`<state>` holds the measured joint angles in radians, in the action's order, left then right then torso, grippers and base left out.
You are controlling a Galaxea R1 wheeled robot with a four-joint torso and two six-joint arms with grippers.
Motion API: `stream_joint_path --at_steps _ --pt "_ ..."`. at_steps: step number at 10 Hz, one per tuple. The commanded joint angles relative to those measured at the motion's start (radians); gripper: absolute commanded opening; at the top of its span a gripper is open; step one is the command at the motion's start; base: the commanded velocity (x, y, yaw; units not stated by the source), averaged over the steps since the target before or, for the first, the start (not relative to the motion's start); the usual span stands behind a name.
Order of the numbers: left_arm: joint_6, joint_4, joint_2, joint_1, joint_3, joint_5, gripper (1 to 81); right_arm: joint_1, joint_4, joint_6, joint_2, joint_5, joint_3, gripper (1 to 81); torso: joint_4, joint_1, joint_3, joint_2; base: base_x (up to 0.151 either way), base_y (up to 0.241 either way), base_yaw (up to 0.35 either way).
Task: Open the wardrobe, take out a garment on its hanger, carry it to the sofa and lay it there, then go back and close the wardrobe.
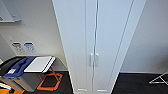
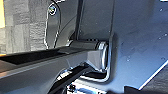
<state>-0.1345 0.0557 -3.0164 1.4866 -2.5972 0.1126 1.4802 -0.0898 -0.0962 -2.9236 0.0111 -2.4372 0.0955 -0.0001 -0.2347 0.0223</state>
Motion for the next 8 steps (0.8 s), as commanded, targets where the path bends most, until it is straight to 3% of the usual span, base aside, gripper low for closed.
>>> stream_joint_path --at_steps 1,3,8 --pt "-0.008 -0.007 0.002 -0.015 0.009 -0.056 81.1 -0.017 0.002 -0.004 -0.005 -0.066 0.011 81.1 0.000 0.000 0.000 0.000 0.000 0.000 0.000" --pt "-0.008 -0.005 0.002 -0.013 0.011 -0.056 81.1 -0.016 0.002 -0.004 -0.005 -0.065 0.009 81.1 0.000 0.000 0.000 0.000 0.000 0.000 0.000" --pt "-0.010 -0.002 0.002 -0.004 0.011 -0.054 81.1 -0.011 0.004 -0.010 -0.005 -0.065 0.008 81.1 0.000 0.000 0.000 0.000 0.075 0.000 0.000"
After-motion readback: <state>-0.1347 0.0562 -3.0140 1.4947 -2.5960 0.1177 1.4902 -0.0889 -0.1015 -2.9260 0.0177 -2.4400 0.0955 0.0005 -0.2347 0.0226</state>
